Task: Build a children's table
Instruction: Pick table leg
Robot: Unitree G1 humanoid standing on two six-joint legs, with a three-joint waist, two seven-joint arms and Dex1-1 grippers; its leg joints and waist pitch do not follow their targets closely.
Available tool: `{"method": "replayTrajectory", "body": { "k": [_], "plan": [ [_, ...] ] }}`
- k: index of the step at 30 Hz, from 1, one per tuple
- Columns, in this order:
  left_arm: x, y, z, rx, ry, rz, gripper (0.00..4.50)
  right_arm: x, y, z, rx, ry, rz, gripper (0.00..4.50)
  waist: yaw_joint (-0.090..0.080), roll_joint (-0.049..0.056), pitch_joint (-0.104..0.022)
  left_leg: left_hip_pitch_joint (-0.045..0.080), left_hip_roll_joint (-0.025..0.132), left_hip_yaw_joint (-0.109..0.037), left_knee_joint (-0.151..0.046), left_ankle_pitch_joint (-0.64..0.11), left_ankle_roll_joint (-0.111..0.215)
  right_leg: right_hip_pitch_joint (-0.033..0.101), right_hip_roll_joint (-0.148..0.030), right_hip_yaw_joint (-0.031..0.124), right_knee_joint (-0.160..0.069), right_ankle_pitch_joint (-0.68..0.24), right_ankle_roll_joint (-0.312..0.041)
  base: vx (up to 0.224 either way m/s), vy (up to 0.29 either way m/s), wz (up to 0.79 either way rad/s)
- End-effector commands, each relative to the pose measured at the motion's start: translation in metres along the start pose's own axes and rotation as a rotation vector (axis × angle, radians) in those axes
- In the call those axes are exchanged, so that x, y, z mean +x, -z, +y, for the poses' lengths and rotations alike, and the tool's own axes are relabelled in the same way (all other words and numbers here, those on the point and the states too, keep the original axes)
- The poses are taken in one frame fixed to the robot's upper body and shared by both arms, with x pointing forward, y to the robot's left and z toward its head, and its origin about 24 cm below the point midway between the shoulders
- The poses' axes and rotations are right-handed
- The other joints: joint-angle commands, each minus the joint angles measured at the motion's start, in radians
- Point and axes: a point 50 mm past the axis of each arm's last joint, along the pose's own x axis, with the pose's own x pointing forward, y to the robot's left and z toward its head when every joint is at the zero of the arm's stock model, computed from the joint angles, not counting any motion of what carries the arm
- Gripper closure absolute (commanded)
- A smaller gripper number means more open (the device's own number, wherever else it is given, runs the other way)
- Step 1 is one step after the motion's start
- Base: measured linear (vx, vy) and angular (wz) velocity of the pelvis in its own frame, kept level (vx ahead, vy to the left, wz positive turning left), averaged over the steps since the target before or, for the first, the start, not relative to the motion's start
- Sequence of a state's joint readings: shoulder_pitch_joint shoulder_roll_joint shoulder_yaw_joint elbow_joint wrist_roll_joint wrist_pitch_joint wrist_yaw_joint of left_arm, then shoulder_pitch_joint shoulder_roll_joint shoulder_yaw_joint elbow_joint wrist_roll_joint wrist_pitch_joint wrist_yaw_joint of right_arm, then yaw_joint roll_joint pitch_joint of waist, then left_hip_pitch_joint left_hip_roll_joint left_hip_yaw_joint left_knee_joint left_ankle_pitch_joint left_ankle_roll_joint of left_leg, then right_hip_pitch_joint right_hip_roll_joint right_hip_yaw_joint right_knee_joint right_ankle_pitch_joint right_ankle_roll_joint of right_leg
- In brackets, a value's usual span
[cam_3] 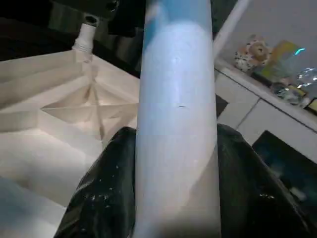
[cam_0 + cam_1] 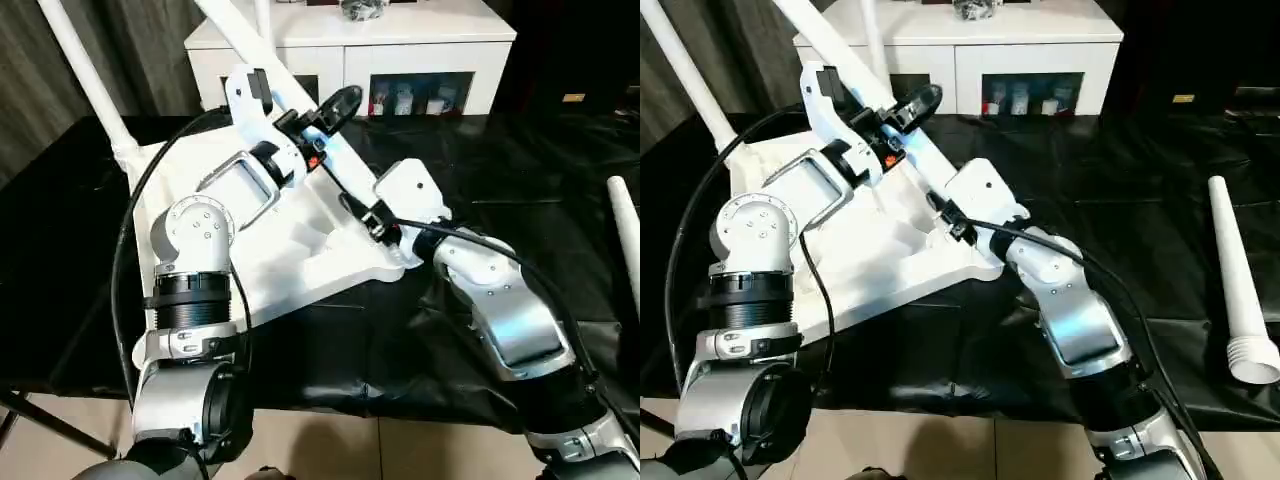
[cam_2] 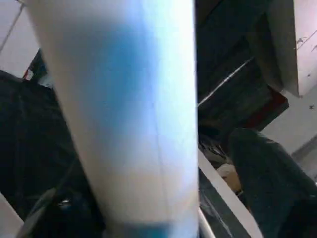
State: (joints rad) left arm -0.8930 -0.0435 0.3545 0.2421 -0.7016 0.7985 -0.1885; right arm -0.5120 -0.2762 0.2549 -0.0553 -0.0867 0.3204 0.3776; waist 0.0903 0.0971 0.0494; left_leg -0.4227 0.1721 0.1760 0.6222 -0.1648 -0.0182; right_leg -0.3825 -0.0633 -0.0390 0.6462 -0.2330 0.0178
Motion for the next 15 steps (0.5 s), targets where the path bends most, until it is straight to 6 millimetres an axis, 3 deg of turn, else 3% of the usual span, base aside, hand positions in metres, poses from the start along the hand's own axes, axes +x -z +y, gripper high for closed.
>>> {"method": "replayTrajectory", "body": {
  "k": [1,9,15],
  "plan": [
    [-0.0009,0.0008,-0.001,0.012,-0.012,0.01,1.12,0.0046,-0.0062,0.0003,-0.022,0.002,-0.017,2.7,-0.001,-0.023,-0.073,0.036,0.046,-0.026,-0.064,-0.134,0.043,0.036,-0.072,0.037,-0.077,0.009,-0.236,0.0,0.0,0.0],
    [0.0001,0.0034,-0.0034,-0.013,-0.013,0.0,1.87,0.0085,-0.0085,0.0013,-0.037,0.031,-0.014,2.7,-0.003,-0.022,-0.072,0.037,0.046,-0.026,-0.065,-0.145,0.037,0.034,-0.071,0.038,-0.078,-0.003,-0.233,0.0,0.0,0.0],
    [-0.0008,0.0017,-0.0048,-0.021,-0.008,-0.017,2.16,0.0112,-0.0102,0.0031,-0.051,0.039,-0.017,2.7,-0.003,-0.021,-0.073,0.037,0.047,-0.027,-0.066,-0.146,0.033,0.035,-0.072,0.038,-0.077,0.01,-0.231,0.0,0.0,0.0]
  ]
}}
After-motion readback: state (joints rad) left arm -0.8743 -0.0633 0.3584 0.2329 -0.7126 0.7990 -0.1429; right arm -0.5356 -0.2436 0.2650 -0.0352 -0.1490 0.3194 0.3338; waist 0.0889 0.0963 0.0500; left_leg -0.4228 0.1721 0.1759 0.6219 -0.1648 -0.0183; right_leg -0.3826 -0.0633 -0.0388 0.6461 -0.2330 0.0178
